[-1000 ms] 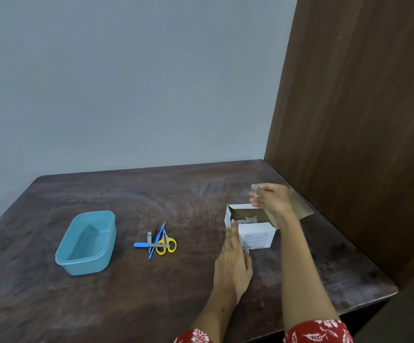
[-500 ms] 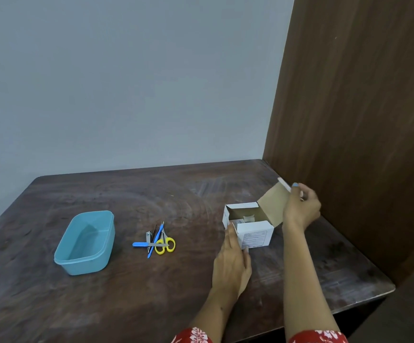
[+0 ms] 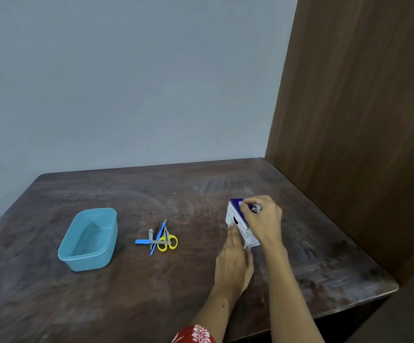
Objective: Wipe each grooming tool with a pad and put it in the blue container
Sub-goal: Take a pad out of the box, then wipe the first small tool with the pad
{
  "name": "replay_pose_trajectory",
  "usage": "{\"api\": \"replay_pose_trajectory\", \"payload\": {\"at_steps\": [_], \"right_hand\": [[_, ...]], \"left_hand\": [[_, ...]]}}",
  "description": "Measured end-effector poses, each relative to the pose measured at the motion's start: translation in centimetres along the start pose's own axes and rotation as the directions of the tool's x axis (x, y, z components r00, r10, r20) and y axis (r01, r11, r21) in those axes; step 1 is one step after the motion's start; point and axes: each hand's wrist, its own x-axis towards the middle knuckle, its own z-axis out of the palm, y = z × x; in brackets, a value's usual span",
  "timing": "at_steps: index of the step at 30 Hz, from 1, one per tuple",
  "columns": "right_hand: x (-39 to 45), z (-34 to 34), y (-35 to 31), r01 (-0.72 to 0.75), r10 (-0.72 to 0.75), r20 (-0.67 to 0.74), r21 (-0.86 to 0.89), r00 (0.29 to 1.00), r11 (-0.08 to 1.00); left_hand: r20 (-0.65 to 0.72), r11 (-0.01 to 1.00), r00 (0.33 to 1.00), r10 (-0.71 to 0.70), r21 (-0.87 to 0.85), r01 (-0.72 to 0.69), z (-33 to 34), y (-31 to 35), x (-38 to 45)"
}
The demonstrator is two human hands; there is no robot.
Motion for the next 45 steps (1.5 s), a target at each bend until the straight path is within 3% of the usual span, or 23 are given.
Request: {"api": "replay_pose_trajectory", "payload": {"at_steps": [6,11,14,16,18,20,24,29,38,45], "right_hand": [[-0.5,0.6,0.6,0.046,-0.012,0.173,-0.194,0.985,0.980],[-0.9,0.6,-0.3,0.014,0.030,0.185,-0.228,0.982,0.974],[-1.3,0.2,-1.9,-0.017,0.027,0.128,-0.078,0.991,0.997],[-1.7,0.1,-3.5,-0.098,0.075,0.143,0.167,0.987,0.981],[-2.3,0.1,-5.3,-0.289,0.156,0.285,0.521,0.946,0.803],[-3.2,0.6,-6.8,-0.447,0.147,0.451,0.687,0.880,0.573],[-5.1,2.7,-8.7,-0.553,0.100,0.595,0.655,0.797,0.514],[-7.1,6.7,-9.8,-0.601,0.094,0.630,0.670,0.771,0.436],[-9.2,12.9,-7.5,-0.583,0.145,0.594,0.661,0.791,0.471],[-8.0,15.1,-6.0,-0.412,0.100,0.468,0.634,0.878,0.655]], "left_hand": [[-0.004,0.999,0.999,0.050,-0.015,-0.050,0.2,-0.5,0.2],[0.001,0.996,1.000,0.026,-0.085,-0.026,0.0,-0.8,0.1],[-0.028,0.995,0.999,0.019,-0.095,-0.021,-1.6,-0.7,-1.0],[-0.063,0.993,0.996,0.065,-0.095,-0.071,-3.4,-1.0,-2.2],[-0.102,0.988,0.988,0.118,-0.086,-0.126,-5.9,-1.6,-3.7],[-0.174,0.985,0.974,0.143,-0.067,-0.157,-9.1,-2.3,-5.3],[-0.234,0.984,0.971,0.051,-0.157,-0.089,-14.8,-3.6,-6.8],[-0.315,0.975,0.944,-0.098,-0.219,0.028,-17.0,-6.1,-5.5],[-0.386,0.859,0.853,-0.350,-0.497,0.127,-14.6,-11.6,-2.7],[-0.424,0.855,0.851,-0.310,-0.515,0.055,-13.5,-12.7,-0.7]]}}
